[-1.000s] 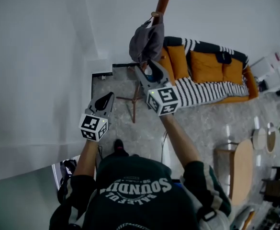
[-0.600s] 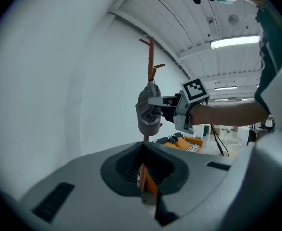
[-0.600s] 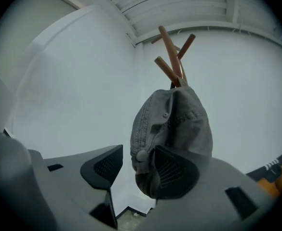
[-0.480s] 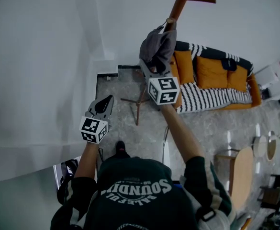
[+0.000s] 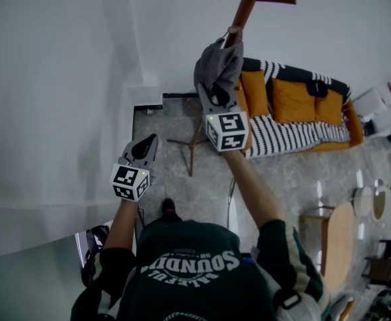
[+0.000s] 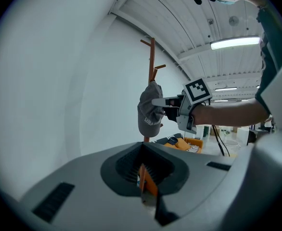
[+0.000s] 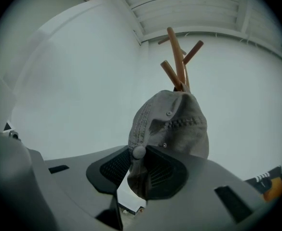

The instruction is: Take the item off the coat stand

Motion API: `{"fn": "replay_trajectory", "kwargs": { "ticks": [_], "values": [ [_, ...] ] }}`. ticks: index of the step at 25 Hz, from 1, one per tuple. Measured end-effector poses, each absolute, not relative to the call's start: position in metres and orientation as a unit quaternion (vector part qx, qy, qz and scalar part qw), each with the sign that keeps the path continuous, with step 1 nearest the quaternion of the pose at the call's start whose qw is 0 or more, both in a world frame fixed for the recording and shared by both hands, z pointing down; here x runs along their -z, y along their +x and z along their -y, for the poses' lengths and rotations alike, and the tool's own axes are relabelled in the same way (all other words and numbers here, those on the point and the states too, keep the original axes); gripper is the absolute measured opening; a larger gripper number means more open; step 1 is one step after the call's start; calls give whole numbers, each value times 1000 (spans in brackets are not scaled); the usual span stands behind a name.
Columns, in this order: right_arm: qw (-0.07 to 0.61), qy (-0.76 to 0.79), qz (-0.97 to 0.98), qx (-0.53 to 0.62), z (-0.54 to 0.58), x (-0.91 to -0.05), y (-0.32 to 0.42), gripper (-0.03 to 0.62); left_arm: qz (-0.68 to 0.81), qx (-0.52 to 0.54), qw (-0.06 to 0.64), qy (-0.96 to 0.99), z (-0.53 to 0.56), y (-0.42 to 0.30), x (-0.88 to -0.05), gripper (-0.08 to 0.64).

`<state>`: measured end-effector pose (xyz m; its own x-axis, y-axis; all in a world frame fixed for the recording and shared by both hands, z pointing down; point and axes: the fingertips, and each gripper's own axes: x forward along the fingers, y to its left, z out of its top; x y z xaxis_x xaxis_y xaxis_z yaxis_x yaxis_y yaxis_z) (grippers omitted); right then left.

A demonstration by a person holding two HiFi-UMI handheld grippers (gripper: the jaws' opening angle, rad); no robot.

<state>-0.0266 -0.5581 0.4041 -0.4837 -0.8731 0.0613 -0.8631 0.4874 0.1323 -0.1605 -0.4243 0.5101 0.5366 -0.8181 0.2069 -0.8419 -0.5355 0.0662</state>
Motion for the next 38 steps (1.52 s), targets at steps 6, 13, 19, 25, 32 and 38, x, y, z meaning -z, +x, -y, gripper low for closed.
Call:
{"fn": "replay_trajectory", "kwargs": {
  "ticks": [6, 13, 19, 25, 32, 38],
  "values": [
    [58, 498, 863, 60, 540, -387, -23, 84, 474, -72, 78, 874, 416, -154, -504, 0],
    [47, 482, 871, 78, 516, -359, -23, 81, 476, -71, 77, 873, 400, -147, -498, 0],
    [33, 477, 874, 88, 499, -336, -22, 80, 482, -71, 73, 870, 383, -148, -494, 0],
    [23, 465, 879, 103, 480, -319, -22, 78, 491, -71, 74, 865, 361, -148, -494, 0],
    [10, 448, 885, 127, 447, -300, -30, 78, 501, -71, 72, 859, 338, -150, -496, 0],
    [-1, 418, 896, 147, 413, -283, -36, 77, 504, -72, 71, 857, 319, -142, -493, 0]
  ]
}}
